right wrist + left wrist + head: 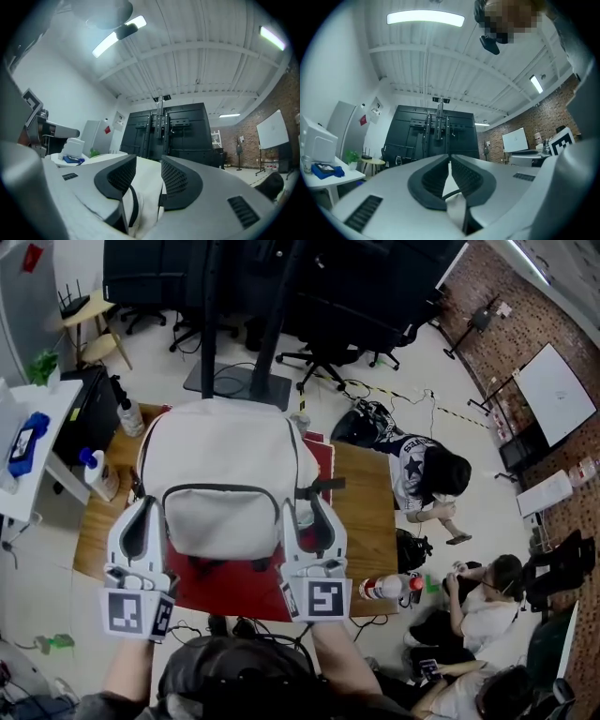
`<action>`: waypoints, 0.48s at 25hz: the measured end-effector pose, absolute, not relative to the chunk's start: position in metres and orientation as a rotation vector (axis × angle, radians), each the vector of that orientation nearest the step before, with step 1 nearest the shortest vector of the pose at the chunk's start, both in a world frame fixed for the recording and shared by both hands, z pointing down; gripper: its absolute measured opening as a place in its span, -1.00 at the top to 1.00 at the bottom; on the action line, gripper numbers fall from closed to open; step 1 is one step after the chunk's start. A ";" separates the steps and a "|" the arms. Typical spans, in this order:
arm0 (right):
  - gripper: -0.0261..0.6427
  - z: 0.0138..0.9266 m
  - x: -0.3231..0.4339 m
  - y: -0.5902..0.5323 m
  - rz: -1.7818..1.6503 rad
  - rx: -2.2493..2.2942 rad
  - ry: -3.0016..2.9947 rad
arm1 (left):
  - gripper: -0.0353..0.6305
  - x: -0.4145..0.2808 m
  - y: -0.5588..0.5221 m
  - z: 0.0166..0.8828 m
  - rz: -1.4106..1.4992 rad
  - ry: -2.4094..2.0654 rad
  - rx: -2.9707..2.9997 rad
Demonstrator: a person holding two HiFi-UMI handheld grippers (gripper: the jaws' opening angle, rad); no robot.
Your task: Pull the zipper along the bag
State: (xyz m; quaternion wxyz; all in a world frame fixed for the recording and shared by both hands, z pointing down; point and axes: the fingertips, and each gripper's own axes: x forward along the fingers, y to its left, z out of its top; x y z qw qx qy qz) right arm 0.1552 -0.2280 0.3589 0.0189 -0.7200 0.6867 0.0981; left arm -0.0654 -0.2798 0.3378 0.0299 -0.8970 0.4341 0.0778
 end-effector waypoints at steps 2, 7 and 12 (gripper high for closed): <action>0.41 0.358 0.158 -0.228 0.284 -2.226 2.104 | 0.83 -0.057 -0.282 0.343 0.226 1.341 -2.780; 0.88 0.353 0.158 -0.221 0.299 -2.216 2.074 | 0.83 -0.031 -0.278 0.353 0.186 1.300 -2.822; 0.89 0.353 0.153 -0.218 0.296 -2.207 2.076 | 0.83 -0.015 -0.272 0.362 0.167 1.260 -2.847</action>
